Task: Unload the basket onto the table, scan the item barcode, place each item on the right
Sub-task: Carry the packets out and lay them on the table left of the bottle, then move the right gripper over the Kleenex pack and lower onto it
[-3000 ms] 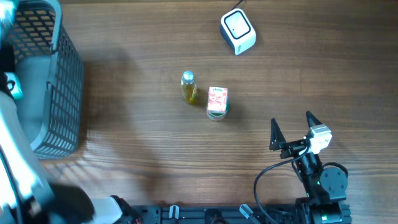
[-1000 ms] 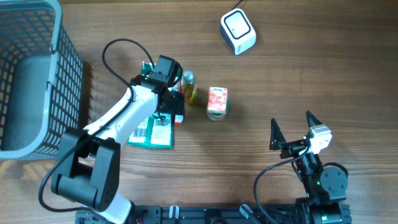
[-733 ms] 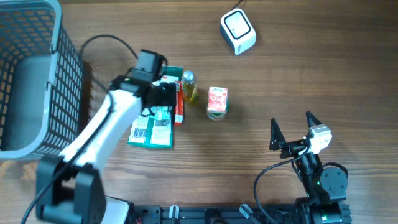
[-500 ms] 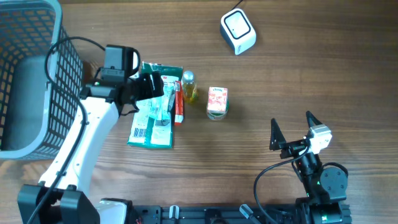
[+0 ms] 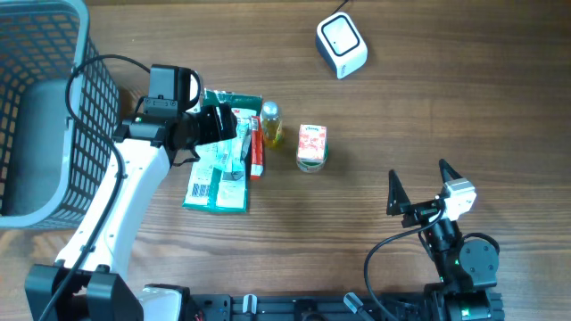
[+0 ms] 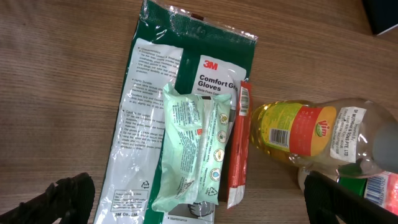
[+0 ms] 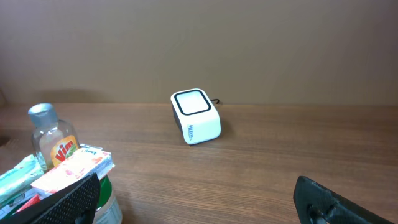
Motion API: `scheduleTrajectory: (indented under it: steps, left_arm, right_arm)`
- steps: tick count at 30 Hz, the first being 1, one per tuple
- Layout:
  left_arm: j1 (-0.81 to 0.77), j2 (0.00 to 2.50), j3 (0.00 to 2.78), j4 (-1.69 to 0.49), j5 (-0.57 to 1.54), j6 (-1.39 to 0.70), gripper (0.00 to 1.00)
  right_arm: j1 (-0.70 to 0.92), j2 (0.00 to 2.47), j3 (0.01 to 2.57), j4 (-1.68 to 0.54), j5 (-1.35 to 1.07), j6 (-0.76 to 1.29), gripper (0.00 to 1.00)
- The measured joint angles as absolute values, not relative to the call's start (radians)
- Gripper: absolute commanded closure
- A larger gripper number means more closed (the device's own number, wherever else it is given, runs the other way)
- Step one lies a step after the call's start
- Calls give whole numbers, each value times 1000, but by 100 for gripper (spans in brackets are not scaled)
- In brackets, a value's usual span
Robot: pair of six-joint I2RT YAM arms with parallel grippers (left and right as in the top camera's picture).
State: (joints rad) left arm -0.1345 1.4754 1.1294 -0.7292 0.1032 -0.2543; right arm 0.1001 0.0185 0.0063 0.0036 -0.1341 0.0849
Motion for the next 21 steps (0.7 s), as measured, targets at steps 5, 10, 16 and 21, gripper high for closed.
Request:
scheduleTrajectory:
  steps: [5, 10, 16, 21]
  left_arm:
    - [-134, 1475, 1129, -729, 103, -254, 0]
    - [-134, 1475, 1129, -729, 103, -254, 0]
    - [-134, 1475, 1129, -730, 104, -254, 0]
    - [-134, 1475, 1129, -730, 104, -254, 0]
  right_arm:
    - [100, 19, 6, 4, -134, 84, 0]
    - [100, 19, 6, 5, -155, 121, 0]
    - [100, 19, 17, -50, -227, 218, 0]
    - [100, 63, 244, -310, -232, 250, 0]
